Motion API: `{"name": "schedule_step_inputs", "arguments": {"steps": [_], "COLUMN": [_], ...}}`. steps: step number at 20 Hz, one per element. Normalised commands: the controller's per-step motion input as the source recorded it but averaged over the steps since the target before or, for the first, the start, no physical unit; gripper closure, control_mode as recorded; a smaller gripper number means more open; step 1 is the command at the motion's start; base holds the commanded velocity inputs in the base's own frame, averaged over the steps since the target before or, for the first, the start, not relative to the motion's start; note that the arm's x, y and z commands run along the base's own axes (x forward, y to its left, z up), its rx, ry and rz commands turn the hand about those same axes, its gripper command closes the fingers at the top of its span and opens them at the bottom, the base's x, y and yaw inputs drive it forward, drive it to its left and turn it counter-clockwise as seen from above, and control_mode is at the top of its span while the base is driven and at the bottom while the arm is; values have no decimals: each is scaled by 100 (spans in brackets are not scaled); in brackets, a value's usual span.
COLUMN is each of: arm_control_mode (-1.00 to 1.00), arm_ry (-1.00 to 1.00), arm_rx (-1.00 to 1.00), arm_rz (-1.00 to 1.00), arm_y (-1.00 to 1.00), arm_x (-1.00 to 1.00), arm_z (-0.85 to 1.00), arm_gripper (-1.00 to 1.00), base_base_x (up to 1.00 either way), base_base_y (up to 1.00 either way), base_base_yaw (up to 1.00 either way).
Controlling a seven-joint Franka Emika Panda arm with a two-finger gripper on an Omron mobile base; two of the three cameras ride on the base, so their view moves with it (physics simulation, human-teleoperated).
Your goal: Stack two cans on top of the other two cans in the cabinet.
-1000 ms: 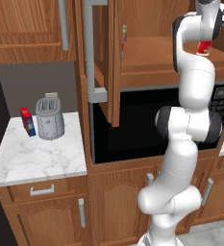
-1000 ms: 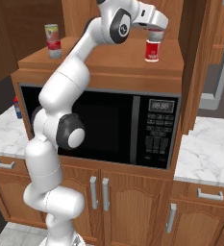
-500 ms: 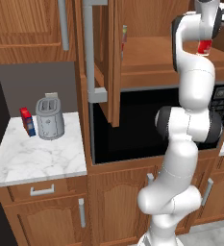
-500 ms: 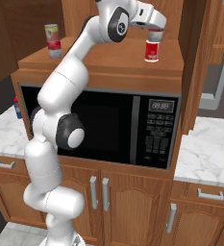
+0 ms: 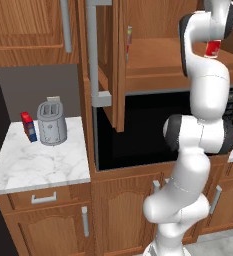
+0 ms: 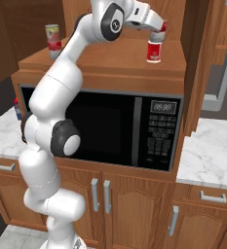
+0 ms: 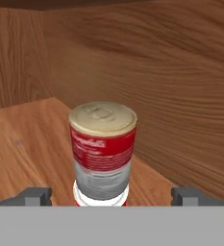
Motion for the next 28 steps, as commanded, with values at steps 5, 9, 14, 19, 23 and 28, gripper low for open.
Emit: {"name": "schedule_step_inputs", "arguments": {"steps": [5, 9, 14, 19, 23, 28], "arm_control_mode": [-100, -100, -100, -100, -100, -100], "arm_ry": [-11, -9, -4, 0, 0, -1], "arm_rx": [0, 1, 2, 3, 2, 0], "arm_rz": [-5, -6, -3, 0, 0, 7], "arm_y": [34, 38, 33, 31, 26, 28], "arm_x": [-38, -34, -54, -68, -79, -84], "arm_z": [-34, -17, -7, 0, -1, -6], "arm_gripper": [-100, -100, -100, -100, -100, -100], "base_base_x": [0, 0, 0, 0, 0, 0], "base_base_y": [0, 0, 0, 0, 0, 0], "base_base_yaw": [0, 0, 0, 0, 0, 0]}}
